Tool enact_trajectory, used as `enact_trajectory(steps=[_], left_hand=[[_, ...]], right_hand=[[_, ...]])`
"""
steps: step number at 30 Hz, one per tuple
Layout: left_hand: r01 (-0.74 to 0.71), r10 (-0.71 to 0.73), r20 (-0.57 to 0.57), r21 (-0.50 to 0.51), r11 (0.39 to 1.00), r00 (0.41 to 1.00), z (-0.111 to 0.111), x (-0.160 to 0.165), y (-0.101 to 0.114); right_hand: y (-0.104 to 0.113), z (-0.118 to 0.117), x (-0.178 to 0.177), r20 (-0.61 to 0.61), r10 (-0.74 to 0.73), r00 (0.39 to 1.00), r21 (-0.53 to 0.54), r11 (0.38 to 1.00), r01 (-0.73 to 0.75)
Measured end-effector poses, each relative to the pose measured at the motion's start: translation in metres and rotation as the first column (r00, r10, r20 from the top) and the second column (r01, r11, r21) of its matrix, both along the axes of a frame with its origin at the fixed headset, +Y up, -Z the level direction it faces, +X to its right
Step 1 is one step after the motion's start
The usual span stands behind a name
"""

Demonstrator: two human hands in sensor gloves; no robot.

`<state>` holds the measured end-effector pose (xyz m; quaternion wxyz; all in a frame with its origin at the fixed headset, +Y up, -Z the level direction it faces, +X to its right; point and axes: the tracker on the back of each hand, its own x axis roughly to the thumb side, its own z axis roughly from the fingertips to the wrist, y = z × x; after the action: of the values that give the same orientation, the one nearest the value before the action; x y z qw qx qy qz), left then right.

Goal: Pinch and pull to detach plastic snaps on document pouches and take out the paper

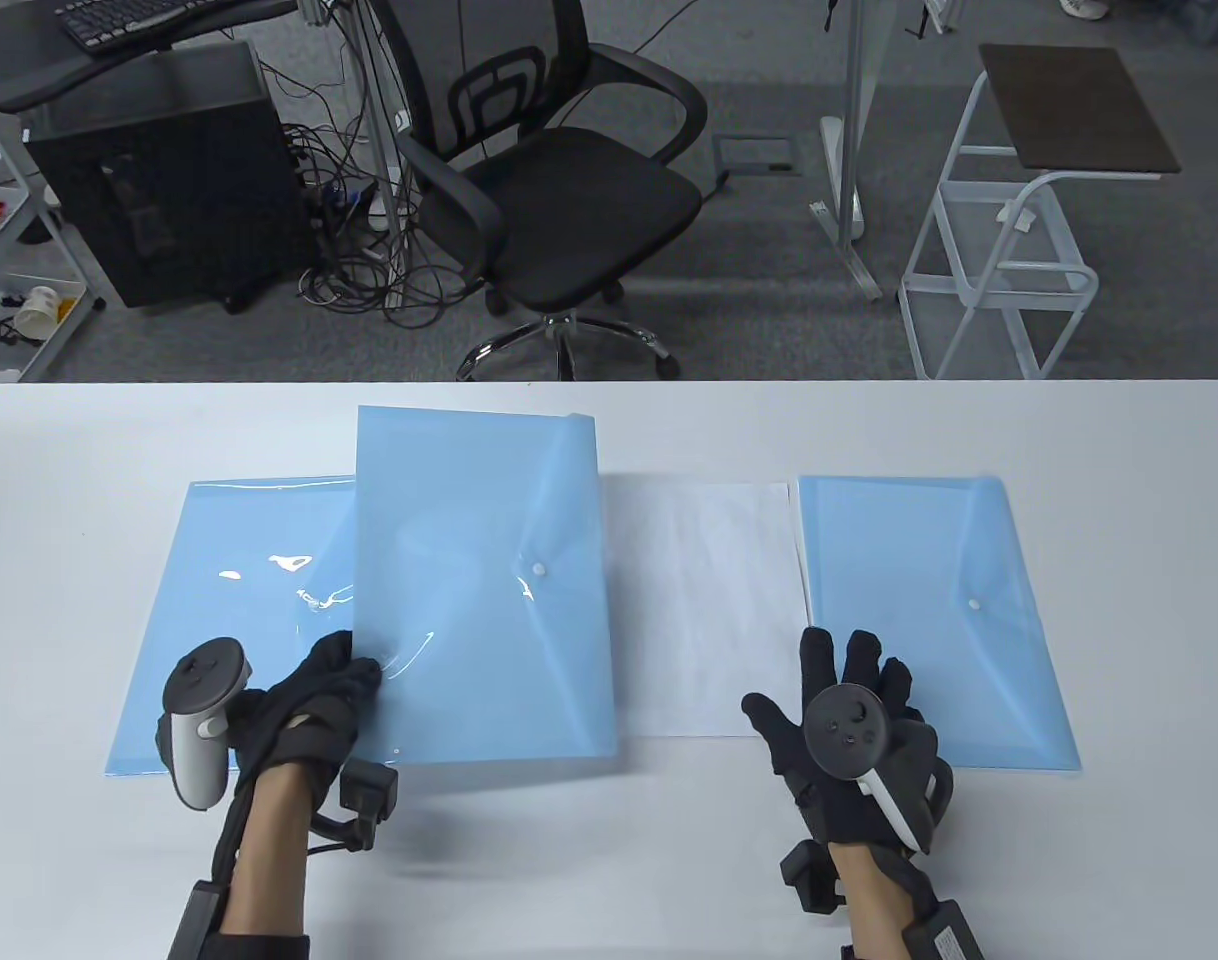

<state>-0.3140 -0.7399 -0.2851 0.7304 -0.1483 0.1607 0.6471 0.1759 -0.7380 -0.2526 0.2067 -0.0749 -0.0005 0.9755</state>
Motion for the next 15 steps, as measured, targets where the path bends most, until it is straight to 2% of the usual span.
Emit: enact_trajectory(steps=[7, 15], left_hand=[[0.046, -0.048, -0.032, -0.058, 0.997, 0.998, -0.025, -0.018, -0.013], [0.128, -0.129, -0.005, -0.101, 0.987, 0.992, -0.047, -0.017, -0.03]], right_hand=[[-0.001, -0.001, 0.0, -0.003, -0.002, 1.0, -0.006, 1.0, 0.002], [-0.004, -0.004, -0.001, -0.003, 0.023, 1.0, -0.032, 0.999, -0.023]])
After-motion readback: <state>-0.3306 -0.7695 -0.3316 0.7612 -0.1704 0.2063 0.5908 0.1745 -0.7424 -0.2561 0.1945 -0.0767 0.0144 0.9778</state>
